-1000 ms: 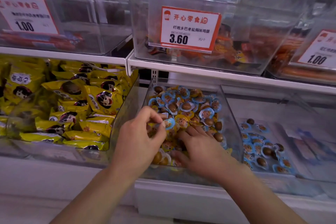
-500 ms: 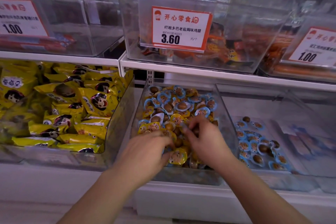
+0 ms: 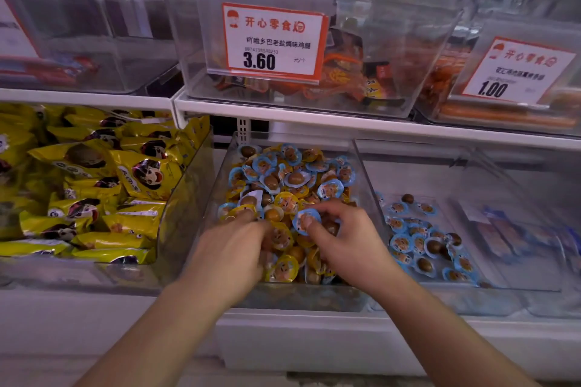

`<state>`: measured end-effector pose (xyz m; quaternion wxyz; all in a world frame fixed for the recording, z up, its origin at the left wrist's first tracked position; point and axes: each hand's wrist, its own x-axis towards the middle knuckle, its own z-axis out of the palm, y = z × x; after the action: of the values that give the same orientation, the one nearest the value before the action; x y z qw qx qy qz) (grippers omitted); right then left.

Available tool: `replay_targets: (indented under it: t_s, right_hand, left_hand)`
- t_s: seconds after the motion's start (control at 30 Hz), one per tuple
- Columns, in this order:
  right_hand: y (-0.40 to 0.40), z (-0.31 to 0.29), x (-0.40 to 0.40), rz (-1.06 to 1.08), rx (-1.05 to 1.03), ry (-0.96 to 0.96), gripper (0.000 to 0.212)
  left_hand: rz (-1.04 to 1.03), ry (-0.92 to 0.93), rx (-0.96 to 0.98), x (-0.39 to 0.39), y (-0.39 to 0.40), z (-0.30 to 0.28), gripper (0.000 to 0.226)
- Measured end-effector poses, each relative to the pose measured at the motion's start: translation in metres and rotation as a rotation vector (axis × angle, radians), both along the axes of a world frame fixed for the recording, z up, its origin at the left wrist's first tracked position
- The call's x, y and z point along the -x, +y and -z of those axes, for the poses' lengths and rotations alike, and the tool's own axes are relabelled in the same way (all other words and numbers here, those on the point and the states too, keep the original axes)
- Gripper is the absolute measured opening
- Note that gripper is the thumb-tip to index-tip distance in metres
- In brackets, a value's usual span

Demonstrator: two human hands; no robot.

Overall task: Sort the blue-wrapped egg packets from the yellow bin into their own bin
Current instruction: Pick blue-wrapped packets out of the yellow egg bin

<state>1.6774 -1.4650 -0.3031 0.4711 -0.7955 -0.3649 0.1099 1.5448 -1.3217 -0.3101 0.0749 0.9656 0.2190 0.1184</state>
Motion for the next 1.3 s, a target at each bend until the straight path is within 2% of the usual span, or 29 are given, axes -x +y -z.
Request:
replay_targets:
  t_s: [0.07, 0.13, 0.23, 0.3, 0.37, 0.43, 0.5, 0.53, 0.63, 0.7, 0.73, 0.8, 0.87, 1.03, 1.17, 1.3]
  right_hand:
    - [-0.002, -0.003, -0.001, 0.029, -0.01, 0.032, 0.014]
    - [-0.005, -0.008, -0.004, 0.058, -0.024, 0.147, 0.013]
    - [-0.004, -0.016, -0.003, 0.071, -0.141, 0.591, 0.016]
    - [-0.002, -0.022, 0.004, 0.055, -0.262, 0.924, 0.025]
    - [-0.001, -0.028, 0.013, -0.085, -0.323, 1.15, 0.035]
    - [0.001, -0.028, 0.02, -0.247, -0.36, 1.248, 0.039]
    - [0.002, -0.027, 0.022, -0.233, -0.394, 1.244, 0.038]
    - [0.002, -0.026, 0.022, -0.165, -0.399, 1.219, 0.036]
    - [-0.001, -0.025, 0.019, -0.018, -0.444, 1.224, 0.03]
    - [-0.004, -0.026, 0.015, 0.013, -0.484, 1.284, 0.03]
    - [-0.005, -0.027, 0.013, 0.017, -0.484, 1.29, 0.032]
    - [-0.007, -0.027, 0.011, -0.003, -0.436, 1.241, 0.034]
    - [-0.008, -0.026, 0.012, -0.051, -0.389, 1.172, 0.033]
    - [-0.013, -0.032, 0.02, -0.156, -0.333, 1.014, 0.035]
    - [-0.022, -0.036, 0.016, -0.08, -0.382, 0.813, 0.02]
    - [-0.033, -0.042, -0.014, 0.054, -0.492, 0.756, 0.013]
  left_hand:
    - [-0.035, -0.11, 0.083, -0.002, 0.0, 0.0, 0.017]
    - [-0.093, -0.294, 0.253, -0.005, -0.001, -0.004, 0.016]
    - [-0.182, -0.604, 0.65, -0.008, -0.002, -0.014, 0.012]
    - [-0.187, -0.694, 0.864, -0.011, -0.009, -0.017, 0.012]
    - [-0.125, -0.679, 0.94, -0.014, -0.023, -0.018, 0.01]
    - [-0.009, -0.651, 0.806, -0.018, -0.038, -0.014, 0.01]
    - [0.105, -0.613, 0.617, -0.023, -0.047, -0.011, 0.021]
    - [0.134, -0.591, 0.616, -0.026, -0.049, -0.011, 0.025]
    - [0.126, -0.559, 0.861, -0.032, -0.049, -0.012, 0.048]
    - [0.057, -0.613, 1.044, -0.035, -0.046, -0.011, 0.065]
    - [0.022, -0.663, 1.041, -0.034, -0.045, -0.01, 0.066]
    - [-0.012, -0.748, 0.78, -0.034, -0.042, -0.007, 0.058]
    - [0.027, -0.737, 0.563, -0.035, -0.041, -0.002, 0.06]
    - [0.255, -0.584, 0.635, -0.042, -0.041, 0.009, 0.08]
    - [0.358, -0.543, 0.745, -0.042, -0.042, 0.009, 0.096]
    - [0.292, -0.499, 0.616, -0.035, -0.04, 0.009, 0.082]
